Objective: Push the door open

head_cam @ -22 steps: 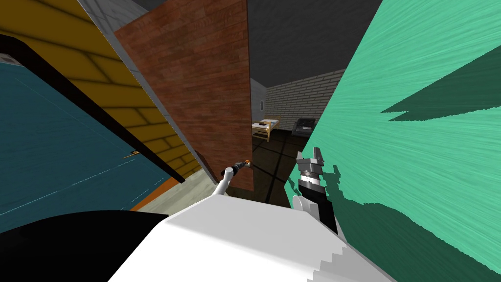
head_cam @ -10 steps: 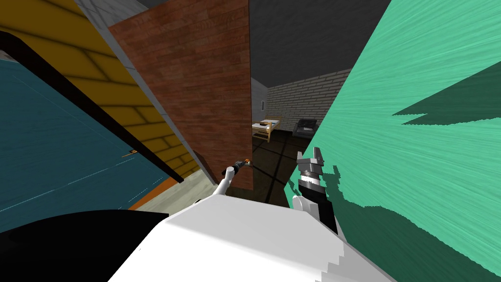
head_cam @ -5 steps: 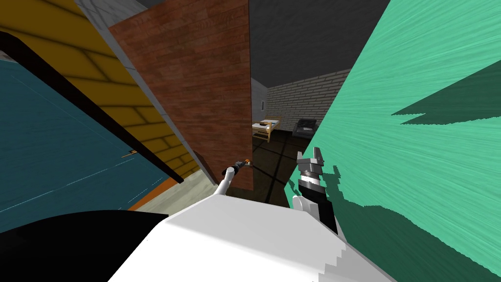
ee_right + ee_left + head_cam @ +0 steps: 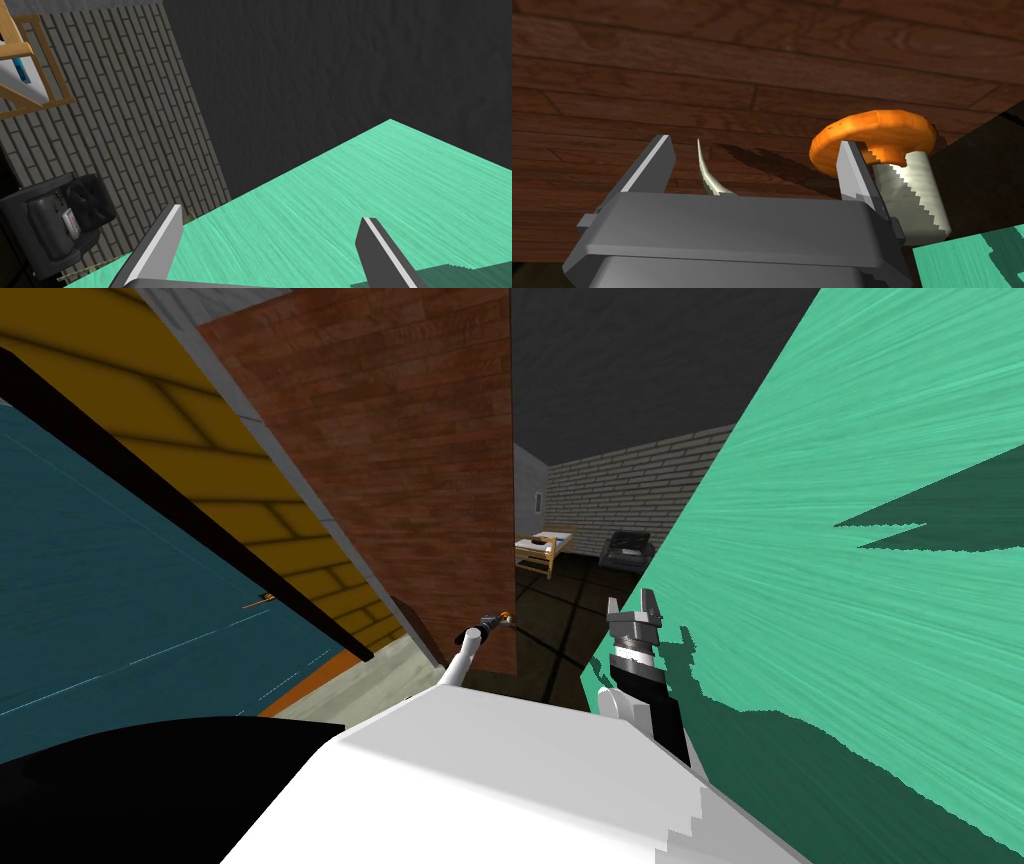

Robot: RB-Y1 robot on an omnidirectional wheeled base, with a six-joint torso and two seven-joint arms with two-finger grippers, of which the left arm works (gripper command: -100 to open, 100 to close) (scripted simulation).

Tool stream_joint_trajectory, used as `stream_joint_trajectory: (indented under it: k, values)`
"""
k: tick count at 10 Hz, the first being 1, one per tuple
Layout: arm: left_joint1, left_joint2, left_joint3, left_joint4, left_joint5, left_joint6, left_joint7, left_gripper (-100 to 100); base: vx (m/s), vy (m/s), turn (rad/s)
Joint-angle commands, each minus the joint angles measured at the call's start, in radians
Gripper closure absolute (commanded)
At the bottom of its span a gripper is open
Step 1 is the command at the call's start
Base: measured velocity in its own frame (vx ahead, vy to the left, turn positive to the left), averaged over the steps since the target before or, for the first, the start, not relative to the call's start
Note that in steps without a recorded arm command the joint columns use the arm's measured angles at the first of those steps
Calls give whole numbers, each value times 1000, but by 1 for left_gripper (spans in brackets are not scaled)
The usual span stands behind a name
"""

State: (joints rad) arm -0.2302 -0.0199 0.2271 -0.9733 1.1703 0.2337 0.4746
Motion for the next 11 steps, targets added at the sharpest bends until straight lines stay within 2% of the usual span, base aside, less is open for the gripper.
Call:
stream_joint_trajectory:
  k: [1,6,7,8,9,11]
  values:
    - [22,29,-5,7,-4,-1,-43,100,6,4,-8]
    - [22,29,-5,7,-4,-1,-43,100,-8,4,-3]
    - [22,29,-5,7,-4,-1,-28,100,5,0,-7]
    - [18,7,14,-14,-55,-19,-2,100,34,-41,-26]
    - [18,11,16,-12,-64,-28,-9,100,70,-42,-18]
    - [18,11,16,-12,-64,-28,-9,100,45,-8,1]
